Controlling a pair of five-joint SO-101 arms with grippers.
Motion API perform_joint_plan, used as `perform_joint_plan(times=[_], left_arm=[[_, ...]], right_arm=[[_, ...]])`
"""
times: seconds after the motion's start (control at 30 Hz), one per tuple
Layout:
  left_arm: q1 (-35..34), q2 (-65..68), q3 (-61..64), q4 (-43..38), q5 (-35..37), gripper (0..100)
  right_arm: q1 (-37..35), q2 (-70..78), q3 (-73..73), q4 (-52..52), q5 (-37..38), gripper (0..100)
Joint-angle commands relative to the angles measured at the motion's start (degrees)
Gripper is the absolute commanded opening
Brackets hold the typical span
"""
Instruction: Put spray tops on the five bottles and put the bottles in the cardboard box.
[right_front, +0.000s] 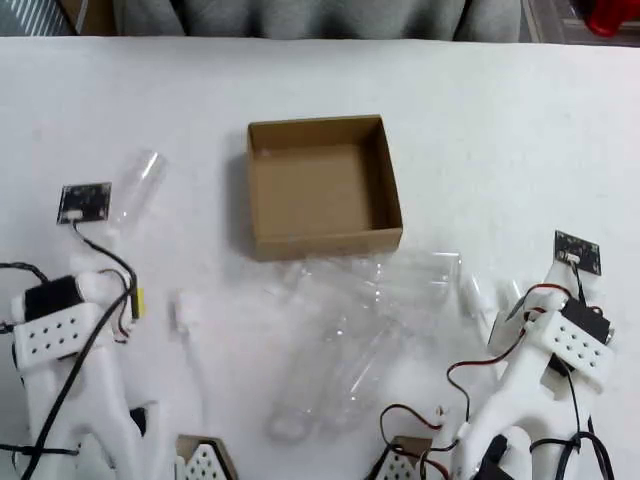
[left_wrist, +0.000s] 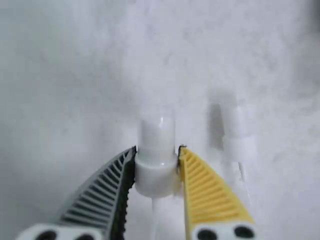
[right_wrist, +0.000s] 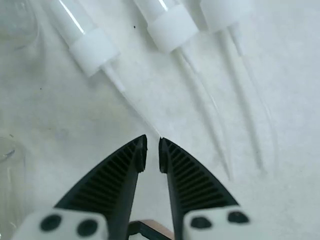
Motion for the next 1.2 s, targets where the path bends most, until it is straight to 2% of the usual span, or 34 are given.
perform_joint_plan(times=[0.0, 0.07, 0.3, 0.53, 0.63, 0.73, 1.03, 1.17], left_arm=[[-0.7, -1.8, 2.3, -5.6, 7.9, 2], [0.1, -1.7, 3.9, -8.2, 10.3, 2], [9.3, -1.7, 11.4, -14.4, 10.1, 2], [9.7, -1.7, 11.6, -14.5, 10.4, 23], [9.5, -2.2, 11.3, -14.2, 10.2, 24], [8.0, -2.2, 8.3, -10.7, 10.2, 24], [7.8, -2.2, -14.4, 9.5, 10.2, 24], [12.8, -2.2, -22.1, 16.3, 9.1, 24]], right_arm=[[0.6, -1.3, -0.2, -0.6, 0.0, 1.6], [0.6, -1.3, -0.2, -0.6, 0.0, 1.6], [0.7, -1.3, -0.1, -0.6, 0.0, 1.6], [0.7, -1.3, 0.1, -0.6, 0.0, 1.6], [0.7, -1.4, 0.4, -1.0, 0.0, 1.6], [0.7, -1.4, 0.4, -1.3, 0.0, 1.6], [0.7, -1.4, 0.4, -1.3, 0.0, 1.6], [0.6, -1.4, 0.5, -1.3, 0.0, 1.6]])
